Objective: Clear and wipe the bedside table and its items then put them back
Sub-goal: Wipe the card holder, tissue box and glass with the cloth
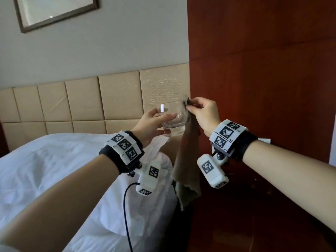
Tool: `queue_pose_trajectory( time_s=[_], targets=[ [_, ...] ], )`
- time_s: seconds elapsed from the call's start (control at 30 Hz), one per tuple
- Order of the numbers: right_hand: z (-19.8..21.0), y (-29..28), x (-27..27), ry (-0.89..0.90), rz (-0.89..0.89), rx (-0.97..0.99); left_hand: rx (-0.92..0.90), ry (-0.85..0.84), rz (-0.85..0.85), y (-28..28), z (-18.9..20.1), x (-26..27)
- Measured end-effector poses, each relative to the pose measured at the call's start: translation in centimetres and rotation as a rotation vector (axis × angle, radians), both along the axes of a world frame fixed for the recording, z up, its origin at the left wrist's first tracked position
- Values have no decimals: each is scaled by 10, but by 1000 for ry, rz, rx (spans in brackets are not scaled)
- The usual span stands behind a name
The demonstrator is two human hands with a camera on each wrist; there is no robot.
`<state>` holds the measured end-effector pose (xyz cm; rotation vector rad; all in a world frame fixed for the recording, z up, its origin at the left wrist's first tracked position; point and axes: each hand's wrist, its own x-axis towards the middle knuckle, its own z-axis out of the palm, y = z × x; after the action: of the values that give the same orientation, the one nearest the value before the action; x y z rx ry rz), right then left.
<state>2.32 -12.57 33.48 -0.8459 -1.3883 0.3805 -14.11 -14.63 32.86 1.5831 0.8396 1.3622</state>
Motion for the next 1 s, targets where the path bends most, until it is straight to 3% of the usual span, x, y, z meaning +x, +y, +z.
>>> queue_pose_trajectory(
  time_s=[0.17,0.43,0.53,0.77,1.0],
  targets=[
    [1,4,-5,76,97,-78,-7,35,-40,0,4,1],
    [1,1,-5,81,126,-94,-57,-122,153,6,8,10],
    [1,6,-4,81,43,-92,-62,-111,172,12,6,15],
    [-1,10,9,23,-11,-121,-62,30,-33,5,11,17],
    [-1,12,7,123,-22,-117,-83,-214,105,10,8,26]
  ],
)
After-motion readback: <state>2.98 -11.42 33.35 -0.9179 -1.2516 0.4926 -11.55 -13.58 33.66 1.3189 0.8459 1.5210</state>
